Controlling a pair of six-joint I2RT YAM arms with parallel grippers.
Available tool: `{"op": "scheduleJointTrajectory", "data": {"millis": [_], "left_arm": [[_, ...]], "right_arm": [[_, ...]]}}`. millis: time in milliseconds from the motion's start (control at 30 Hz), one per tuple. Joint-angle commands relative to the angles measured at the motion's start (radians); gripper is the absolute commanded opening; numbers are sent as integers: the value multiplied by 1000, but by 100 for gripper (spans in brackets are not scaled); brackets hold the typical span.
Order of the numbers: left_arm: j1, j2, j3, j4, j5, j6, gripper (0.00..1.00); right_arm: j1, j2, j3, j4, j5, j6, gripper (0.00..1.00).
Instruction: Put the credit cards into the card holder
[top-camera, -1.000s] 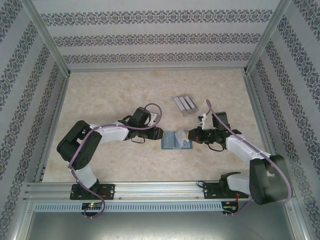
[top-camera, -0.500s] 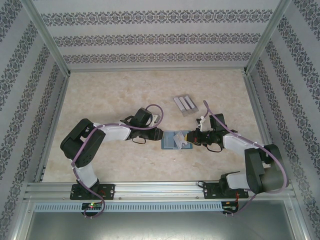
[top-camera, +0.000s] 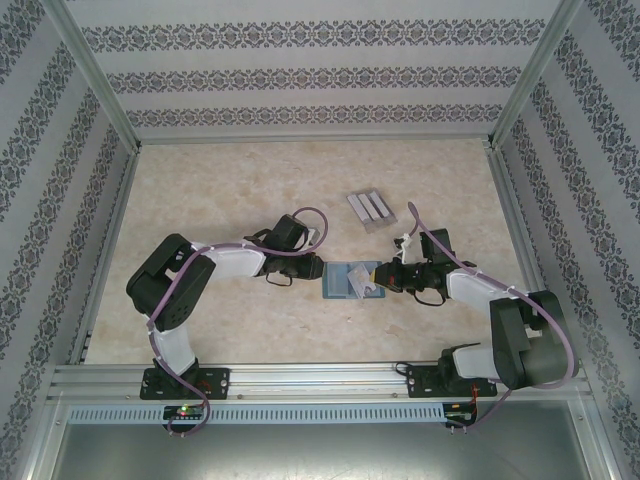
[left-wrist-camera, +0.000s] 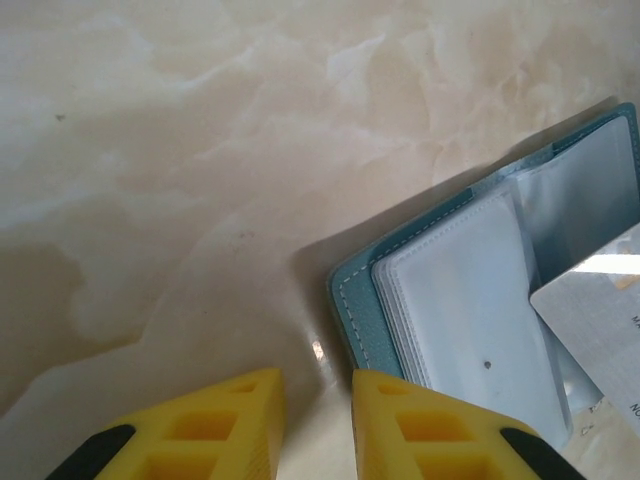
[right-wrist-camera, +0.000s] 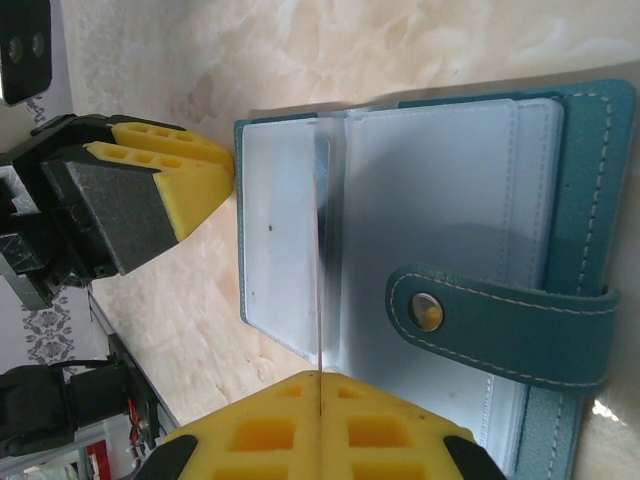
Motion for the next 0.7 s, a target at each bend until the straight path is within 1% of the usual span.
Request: {"op": "scheduleJointTrajectory", "data": {"millis": [0, 333, 433, 567, 667], "left_arm": [[-9, 30, 22, -46, -41, -19, 26], [-9, 36, 26, -66, -70, -33, 27], [-10, 37, 35, -84, -76, -31, 27], [-9, 44, 32, -70, -67, -35, 27], [-9, 49, 36, -70, -56, -35, 27]], "right_arm": [[-12, 8, -3, 7, 4, 3, 0], [-22, -6, -12, 0, 29, 6, 0], [-24, -19, -15, 15, 18, 5, 0], [-20, 9, -16, 43, -34, 12, 0], [-17, 19, -7, 36, -29, 8, 0]]}}
